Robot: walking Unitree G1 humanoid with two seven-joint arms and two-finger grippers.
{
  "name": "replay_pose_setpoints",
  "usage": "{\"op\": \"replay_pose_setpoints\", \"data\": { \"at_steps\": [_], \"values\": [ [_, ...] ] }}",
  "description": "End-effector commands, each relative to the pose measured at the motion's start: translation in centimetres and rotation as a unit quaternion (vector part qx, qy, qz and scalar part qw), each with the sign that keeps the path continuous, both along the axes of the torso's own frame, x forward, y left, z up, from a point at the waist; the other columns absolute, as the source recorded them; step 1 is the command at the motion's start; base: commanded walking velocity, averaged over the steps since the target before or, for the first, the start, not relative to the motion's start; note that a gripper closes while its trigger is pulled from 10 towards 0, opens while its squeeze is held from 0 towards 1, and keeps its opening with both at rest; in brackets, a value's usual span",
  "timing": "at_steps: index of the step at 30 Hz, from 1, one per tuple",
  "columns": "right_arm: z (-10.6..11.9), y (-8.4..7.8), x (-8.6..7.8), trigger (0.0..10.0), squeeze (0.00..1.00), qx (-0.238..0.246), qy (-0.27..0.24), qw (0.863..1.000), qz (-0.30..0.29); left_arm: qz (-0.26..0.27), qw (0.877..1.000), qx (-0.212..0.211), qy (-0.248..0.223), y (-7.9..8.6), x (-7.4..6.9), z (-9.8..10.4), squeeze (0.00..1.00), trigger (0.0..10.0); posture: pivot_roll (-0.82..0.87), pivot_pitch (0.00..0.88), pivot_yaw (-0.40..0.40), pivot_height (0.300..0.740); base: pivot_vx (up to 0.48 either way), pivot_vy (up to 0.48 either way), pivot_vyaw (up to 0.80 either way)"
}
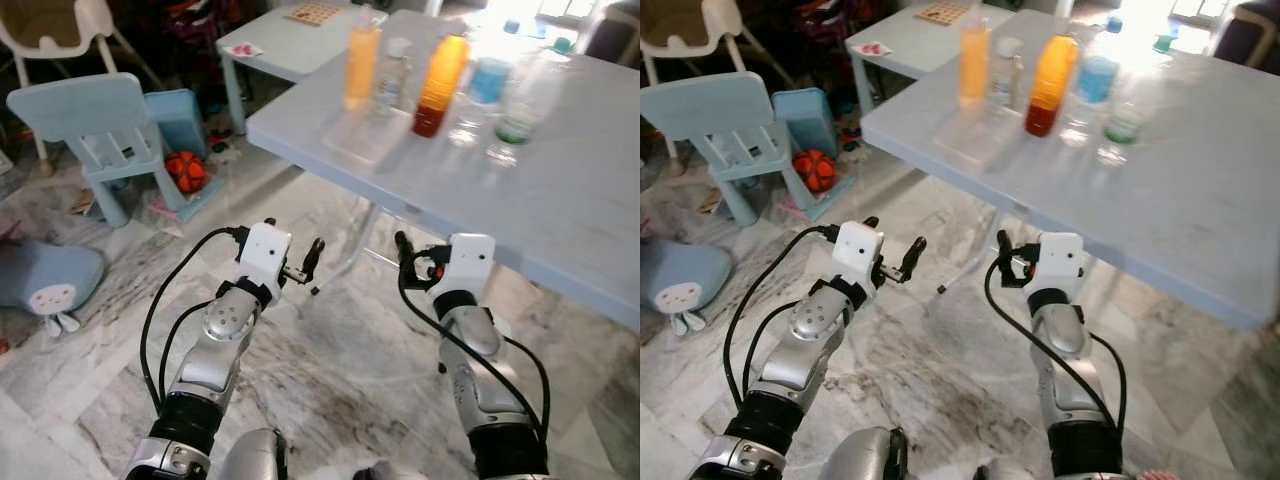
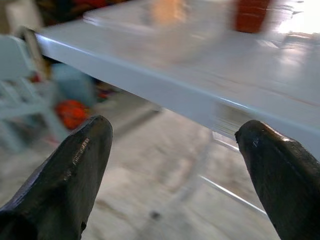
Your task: Restocking fridge
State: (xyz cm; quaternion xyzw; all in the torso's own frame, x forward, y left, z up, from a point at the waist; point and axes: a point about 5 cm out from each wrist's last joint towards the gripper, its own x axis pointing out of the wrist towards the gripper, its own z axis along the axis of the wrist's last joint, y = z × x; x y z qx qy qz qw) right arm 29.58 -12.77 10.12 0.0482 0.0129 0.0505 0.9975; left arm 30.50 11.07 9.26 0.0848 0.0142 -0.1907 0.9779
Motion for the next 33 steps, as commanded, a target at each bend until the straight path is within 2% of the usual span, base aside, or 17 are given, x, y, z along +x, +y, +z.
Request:
{"op": "replay_pose_setpoints", "data": {
  "at_steps": [1, 6, 7, 10, 11, 18, 23, 26, 28, 33],
  "values": [
    [-0.2, -0.9, -0.2, 10.0, 0.00, -0.009, 0.001, 1.000, -0.010, -0.010, 1.000, -0.006, -0.019, -0.7, 0.1, 0.8, 0.00, 10.0, 0.07, 0.095, -0.002, 0.740, 0.266, 0.398, 0.00],
    [-0.1, -0.9, -0.2, 10.0, 0.00, -0.008, -0.004, 1.000, -0.010, -0.013, 0.999, -0.024, -0.034, -0.8, 0.2, 1.5, 0.00, 10.0, 0.08, 0.095, -0.002, 0.740, 0.266, 0.399, 0.00],
    [0.0, -0.9, -0.2, 10.0, 0.00, -0.008, -0.005, 1.000, -0.010, -0.013, 0.998, -0.044, -0.042, -0.9, 0.2, 2.0, 0.00, 10.0, 0.08, 0.096, -0.001, 0.740, 0.274, 0.394, 0.00],
    [0.0, -0.8, -0.3, 10.0, 0.00, -0.008, -0.006, 1.000, -0.009, -0.026, 0.997, -0.060, -0.042, -1.0, 0.0, 2.3, 0.00, 10.0, 0.08, 0.097, 0.000, 0.740, 0.278, 0.384, 0.00],
    [-0.1, -0.7, -0.4, 10.0, 0.00, -0.008, -0.005, 1.000, -0.009, -0.043, 0.996, -0.061, -0.042, -1.2, -0.2, 2.2, 0.00, 10.0, 0.08, 0.099, 0.000, 0.740, 0.000, 0.000, 0.00],
    [-0.1, -0.7, -0.8, 10.0, 0.00, 0.005, -0.004, 1.000, -0.015, -0.055, 0.996, -0.058, -0.041, -1.1, -0.5, 2.1, 0.00, 10.0, 0.08, 0.106, 0.001, 0.740, 0.000, 0.000, 0.00],
    [1.6, -1.8, -0.6, 10.0, 0.00, 0.018, -0.031, 0.998, -0.050, -0.049, 0.996, -0.060, -0.039, -0.9, -0.5, 2.2, 0.00, 10.0, 0.08, 0.110, 0.003, 0.740, 0.000, 0.000, 0.00],
    [2.9, -3.3, -0.4, 10.0, 0.00, 0.016, -0.048, 0.994, -0.092, -0.059, 0.995, -0.070, -0.039, -0.9, -0.8, 2.3, 0.00, 10.0, 0.07, 0.112, 0.007, 0.740, 0.000, 0.000, 0.00],
    [3.3, -3.8, -0.4, 10.0, 0.00, 0.015, -0.054, 0.993, -0.101, -0.060, 0.995, -0.070, -0.039, -0.9, -0.8, 2.4, 0.00, 10.0, 0.07, 0.111, 0.008, 0.740, 0.000, 0.000, 0.00],
    [3.3, -4.0, -0.8, 10.0, 0.00, 0.009, -0.051, 0.994, -0.097, -0.057, 0.994, -0.078, -0.043, -0.8, -0.4, 2.7, 0.00, 10.0, 0.06, 0.110, 0.012, 0.740, 0.000, 0.000, -0.80]
  ]
}}
